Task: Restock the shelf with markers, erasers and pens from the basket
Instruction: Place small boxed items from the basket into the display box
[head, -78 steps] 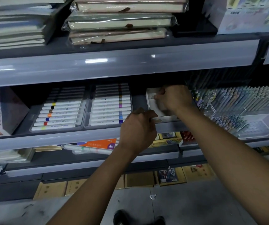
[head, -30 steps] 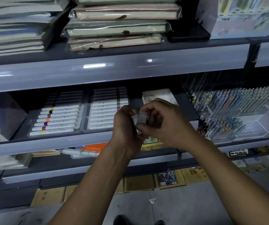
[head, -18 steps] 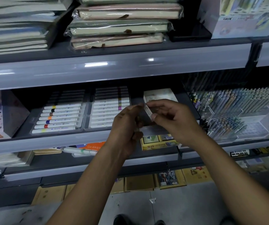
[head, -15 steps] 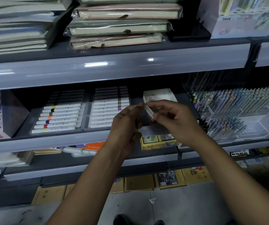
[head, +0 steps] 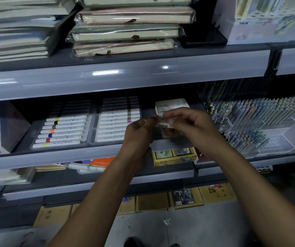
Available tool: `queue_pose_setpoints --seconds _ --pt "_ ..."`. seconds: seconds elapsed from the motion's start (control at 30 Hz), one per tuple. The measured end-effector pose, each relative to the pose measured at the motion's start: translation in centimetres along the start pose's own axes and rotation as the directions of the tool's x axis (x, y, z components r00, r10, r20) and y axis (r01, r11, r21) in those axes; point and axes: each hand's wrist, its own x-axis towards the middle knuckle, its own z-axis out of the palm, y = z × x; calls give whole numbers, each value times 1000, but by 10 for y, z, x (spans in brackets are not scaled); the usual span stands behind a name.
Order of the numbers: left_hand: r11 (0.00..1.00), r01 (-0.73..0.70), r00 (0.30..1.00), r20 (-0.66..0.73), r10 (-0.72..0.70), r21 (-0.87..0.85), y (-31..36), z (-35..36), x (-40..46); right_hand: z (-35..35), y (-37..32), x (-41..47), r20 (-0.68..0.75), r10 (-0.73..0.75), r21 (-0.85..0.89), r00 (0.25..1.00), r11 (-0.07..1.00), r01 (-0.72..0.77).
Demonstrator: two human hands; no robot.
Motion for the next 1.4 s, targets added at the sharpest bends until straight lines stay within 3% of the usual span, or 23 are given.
queue_pose_setpoints --seconds 0.13,0.3,0.4,0.5,0.6,0.73,0.83,0.93,1.13,1.3,1.4 --pt "1000 7 1000 -8 -7 6 -3 5 3 -3 -2 3 33 -40 -309 999 950 48" --pt "997 -43 999 -23 45 69 -4 4 4 -12 2 10 30 -67 -403 997 912 73" --pt "957 -205 978 6 209 205 -11 3 6 -21 8 17 -32 -116 -439 993 894 90" --pt "765 -425 893 85 442 484 -19 1 9 -29 13 27 -81 -143 -500 986 862 84" --pt "559 -504 827 179 533 659 -25 3 6 -34 14 36 -86 -174 -541 981 835 101" --pt "442 -496 813 222 538 747 -31 6 6 -37 16 52 -107 -142 -594 984 803 51" --pt "394 -483 801 212 560 782 -31 8 4 -39 17 64 -121 -191 -751 974 659 36" --pt "387 -477 796 201 571 789 -31 7 3 -40 14 74 -61 -216 -870 975 490 54" --pt "406 -473 805 197 559 782 -31 2 4 -40 16 92 63 -22 -969 998 240 67" --pt "421 -471 810 190 555 775 -33 0 5 -38 19 92 143 -81 -958 986 238 159" --pt "421 -472 807 188 560 774 -33 0 5 -35 21 97 107 -58 -983 993 143 114"
